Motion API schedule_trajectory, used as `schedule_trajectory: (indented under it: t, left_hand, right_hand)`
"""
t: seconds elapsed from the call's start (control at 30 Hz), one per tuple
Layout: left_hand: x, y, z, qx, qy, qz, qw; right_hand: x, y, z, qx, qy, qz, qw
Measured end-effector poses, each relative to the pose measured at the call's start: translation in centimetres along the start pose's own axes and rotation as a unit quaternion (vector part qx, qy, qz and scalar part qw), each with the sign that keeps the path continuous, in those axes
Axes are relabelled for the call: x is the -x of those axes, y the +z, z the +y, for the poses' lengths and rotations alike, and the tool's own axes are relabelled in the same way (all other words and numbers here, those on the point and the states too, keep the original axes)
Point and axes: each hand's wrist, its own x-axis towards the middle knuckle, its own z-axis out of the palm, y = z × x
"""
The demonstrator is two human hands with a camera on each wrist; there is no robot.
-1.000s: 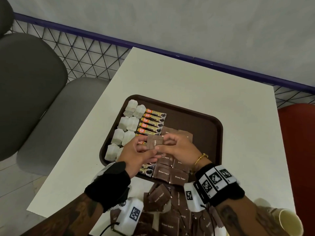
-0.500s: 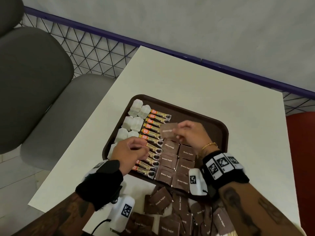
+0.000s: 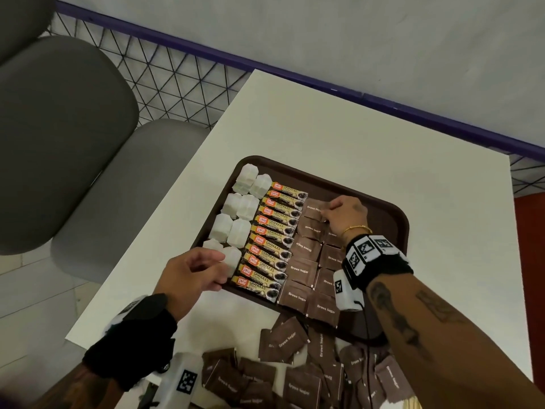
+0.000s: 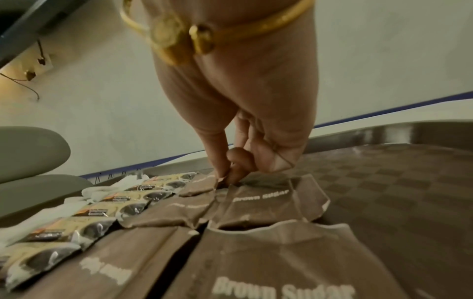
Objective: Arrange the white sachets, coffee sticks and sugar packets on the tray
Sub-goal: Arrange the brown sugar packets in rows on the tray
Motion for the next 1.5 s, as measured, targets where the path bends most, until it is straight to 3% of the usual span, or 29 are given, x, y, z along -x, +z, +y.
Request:
schedule_trajectory:
  t: [0.2, 0.3, 0.37, 0.43, 0.47, 0.53, 0.63, 0.73, 0.87, 0.97, 1.17, 1.23, 1.37, 1.43, 1.5]
  left_hand:
    - [1.4, -0.2, -0.9, -0.079, 0.016, -0.061, 0.995]
    - [2.1, -0.2, -1.8, -0.180, 0.037, -0.123, 0.975]
    - [2.7, -0.4, -2.4, -0.246, 0.055, -0.159, 0.955]
    - [3.3, -0.7, -2.9, -0.282, 0.057, -0.201, 0.936]
    - [3.6, -0.6, -3.0, -0.311, 0.058, -0.224, 0.922]
    - [4.0, -0.6, -3.3, -0.429, 0.086, -0.258, 0.862]
    - [4.7, -0.3, -4.1, -0.575, 0.141, -0.278, 0.756]
    - [5.4, 0.4, -5.2, -0.628, 0.176, -0.284, 0.703]
    - [5.5, 1.5, -6.2, -0.648, 0.184, -0.284, 0.682]
    - [5.3, 1.9, -6.6, -0.640, 0.163, -0.289, 0.693]
    - [4.7, 1.5, -6.6, -0.602, 0.130, -0.290, 0.732]
    - [4.6, 0.9, -6.5, -0.550, 0.127, -0.286, 0.775]
    - [4.2, -1.1, -5.1, -0.312, 0.041, -0.241, 0.918]
    - [3.8, -1.7, -4.5, -0.201, 0.002, -0.225, 0.953]
    - [3.7, -1.6, -3.9, -0.072, -0.045, -0.231, 0.969]
  right_hand:
    - [0.8, -0.3, 0.4, 0.012, 0.003, 0.021, 1.000]
    - [3.4, -1.1, 0.1, -0.032, -0.072, 0.026, 0.997]
    - [6.9, -1.6, 0.0, -0.047, -0.158, -0.035, 0.986]
    - [11.1, -1.4, 1.1, -0.037, -0.251, -0.153, 0.955]
    - [13.1, -1.3, 1.8, -0.004, -0.293, -0.218, 0.931]
    - [16.5, -0.4, 3.7, 0.140, -0.370, -0.312, 0.864]
    - [18.8, 0.8, 5.5, 0.323, -0.407, -0.330, 0.788]
    - [19.4, 1.1, 5.5, 0.371, -0.403, -0.300, 0.781]
    - [19.9, 1.6, 4.8, 0.390, -0.398, -0.308, 0.771]
    - [20.4, 1.8, 3.7, 0.394, -0.415, -0.306, 0.761]
    - [21.5, 2.2, 2.2, 0.414, -0.376, -0.325, 0.762]
    - [21.4, 2.2, 2.3, 0.396, -0.362, -0.338, 0.773]
    - [20.8, 1.4, 3.1, 0.274, -0.305, -0.336, 0.848]
    - [20.4, 0.7, 3.7, 0.182, -0.261, -0.327, 0.890]
    - [20.0, -0.1, 3.9, 0.020, -0.184, -0.328, 0.926]
